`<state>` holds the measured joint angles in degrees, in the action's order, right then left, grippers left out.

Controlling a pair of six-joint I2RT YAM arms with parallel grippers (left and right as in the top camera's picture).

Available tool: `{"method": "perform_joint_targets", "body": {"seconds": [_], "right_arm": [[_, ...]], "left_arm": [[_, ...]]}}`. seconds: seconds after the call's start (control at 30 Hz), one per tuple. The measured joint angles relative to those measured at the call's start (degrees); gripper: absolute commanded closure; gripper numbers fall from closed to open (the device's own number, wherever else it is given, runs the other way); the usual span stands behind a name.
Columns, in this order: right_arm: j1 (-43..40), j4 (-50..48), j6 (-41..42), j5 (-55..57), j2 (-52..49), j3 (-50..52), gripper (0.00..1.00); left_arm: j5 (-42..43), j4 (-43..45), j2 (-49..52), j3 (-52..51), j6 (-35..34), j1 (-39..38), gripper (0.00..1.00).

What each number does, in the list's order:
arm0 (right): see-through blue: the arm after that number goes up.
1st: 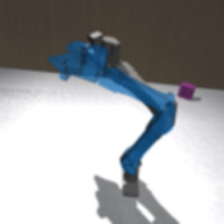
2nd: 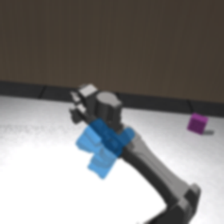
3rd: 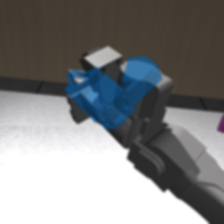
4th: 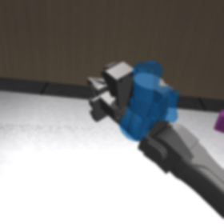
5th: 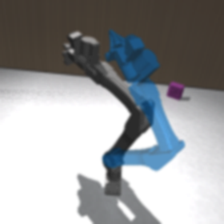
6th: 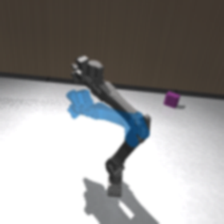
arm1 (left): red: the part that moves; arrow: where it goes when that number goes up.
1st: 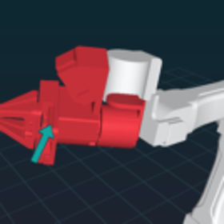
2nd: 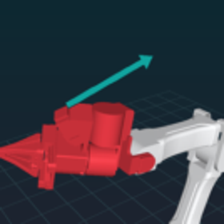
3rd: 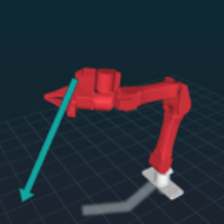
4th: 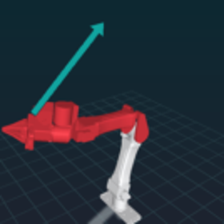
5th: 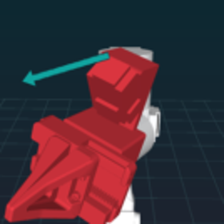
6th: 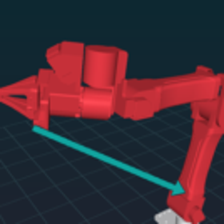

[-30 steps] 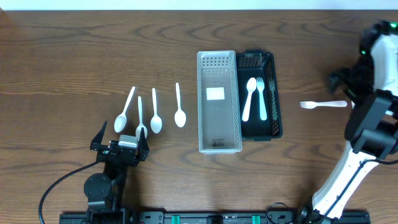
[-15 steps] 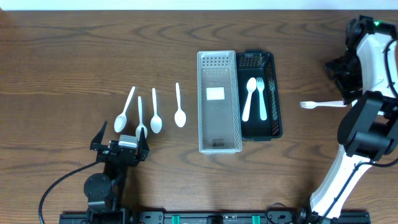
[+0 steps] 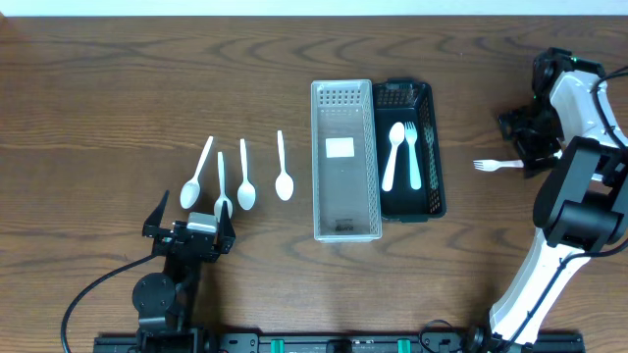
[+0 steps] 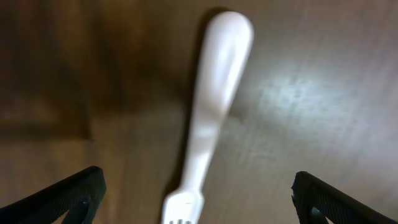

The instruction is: Pack container

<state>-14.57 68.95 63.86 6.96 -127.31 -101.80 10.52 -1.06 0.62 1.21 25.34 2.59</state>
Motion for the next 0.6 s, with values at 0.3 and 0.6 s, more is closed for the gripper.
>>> {"method": "perform_joint_targets", "body": {"seconds": [0.3,0.6], "right_arm": [[0.0,-3.93,0.5,-2.14,0.0,3.48,0.01],[0.0,-6.54,0.68,-2.78,0.0,6.01,0.01]], "left_arm": [[0.0,0.0,0.0,0.0,-0.02,0.0,0.02],[0.0,0.02,0.0,0.0,-0.02,0.0,0.02]]}}
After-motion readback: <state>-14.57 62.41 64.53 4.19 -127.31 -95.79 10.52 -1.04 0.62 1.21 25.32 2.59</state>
